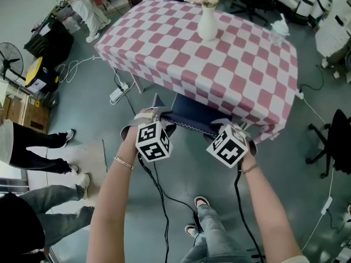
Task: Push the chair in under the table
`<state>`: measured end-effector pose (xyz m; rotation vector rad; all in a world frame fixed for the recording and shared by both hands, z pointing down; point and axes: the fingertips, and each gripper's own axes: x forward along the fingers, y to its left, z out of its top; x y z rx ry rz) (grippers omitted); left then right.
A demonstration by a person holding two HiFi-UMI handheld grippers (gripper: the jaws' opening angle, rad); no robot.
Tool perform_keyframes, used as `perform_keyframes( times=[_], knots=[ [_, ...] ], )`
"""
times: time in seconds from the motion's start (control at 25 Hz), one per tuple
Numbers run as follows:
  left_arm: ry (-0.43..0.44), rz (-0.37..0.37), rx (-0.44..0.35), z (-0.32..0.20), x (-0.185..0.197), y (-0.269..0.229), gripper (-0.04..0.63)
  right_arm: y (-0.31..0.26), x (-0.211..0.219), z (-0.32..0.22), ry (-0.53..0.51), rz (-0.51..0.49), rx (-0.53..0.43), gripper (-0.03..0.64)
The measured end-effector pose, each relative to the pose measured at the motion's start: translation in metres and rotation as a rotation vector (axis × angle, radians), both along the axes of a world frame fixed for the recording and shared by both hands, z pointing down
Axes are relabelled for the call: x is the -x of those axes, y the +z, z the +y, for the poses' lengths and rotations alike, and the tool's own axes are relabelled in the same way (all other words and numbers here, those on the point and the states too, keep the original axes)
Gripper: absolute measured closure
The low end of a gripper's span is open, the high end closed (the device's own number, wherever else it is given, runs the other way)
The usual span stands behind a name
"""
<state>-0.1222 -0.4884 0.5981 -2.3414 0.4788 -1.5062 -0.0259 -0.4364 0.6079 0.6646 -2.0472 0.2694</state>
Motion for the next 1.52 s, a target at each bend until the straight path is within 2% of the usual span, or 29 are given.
perform_keyframes(
  times=[0.12,0.2,0.36,0.44,0.56,0.72,0.8,0.88,0.96,1.04,1.12,1.2,1.36,1.52],
  knots=[
    [-0.063,0.095,0.008,0.012,0.004,-0.024,0.399,-0.027,0.000,0.006,0.007,-0.073,-0.029,0.480],
    [-0.091,0.169,0.023,0.027,0.002,-0.040,0.399,-0.053,-0.002,0.010,0.040,-0.162,-0.044,0.481],
    [-0.164,0.375,0.047,0.058,-0.009,-0.081,0.399,-0.106,-0.016,0.020,0.145,-0.333,-0.101,0.482],
    [-0.236,0.505,0.040,0.065,-0.014,-0.110,0.399,-0.132,-0.031,0.024,0.219,-0.406,-0.156,0.482],
    [-0.402,0.658,0.014,0.078,-0.011,-0.148,0.399,-0.171,-0.057,0.036,0.362,-0.538,-0.252,0.482],
    [-0.579,0.815,-0.046,0.105,0.000,-0.189,0.408,-0.213,-0.091,0.067,0.537,-0.686,-0.369,0.483],
    [-0.654,0.894,-0.112,0.118,0.008,-0.212,0.416,-0.227,-0.107,0.087,0.613,-0.740,-0.406,0.483],
    [-0.727,0.976,-0.195,0.131,0.019,-0.236,0.431,-0.237,-0.122,0.107,0.674,-0.770,-0.439,0.485],
    [-0.796,1.054,-0.239,0.150,0.032,-0.254,0.449,-0.241,-0.136,0.130,0.734,-0.759,-0.479,0.486],
    [-0.866,1.103,-0.245,0.172,0.044,-0.261,0.483,-0.243,-0.152,0.157,0.816,-0.739,-0.517,0.505],
    [-0.935,1.119,-0.240,0.194,0.053,-0.258,0.536,-0.244,-0.168,0.183,0.893,-0.730,-0.540,0.596],
    [-0.983,1.119,-0.240,0.216,0.061,-0.249,0.594,-0.241,-0.179,0.209,0.937,-0.715,-0.548,0.606],
    [-1.001,1.128,-0.243,0.256,0.065,-0.236,0.594,-0.229,-0.194,0.257,0.979,-0.685,-0.545,0.606],
    [-0.983,1.112,-0.233,0.286,0.063,-0.228,0.595,-0.217,-0.199,0.296,1.010,-0.649,-0.535,0.606]
  ],
)
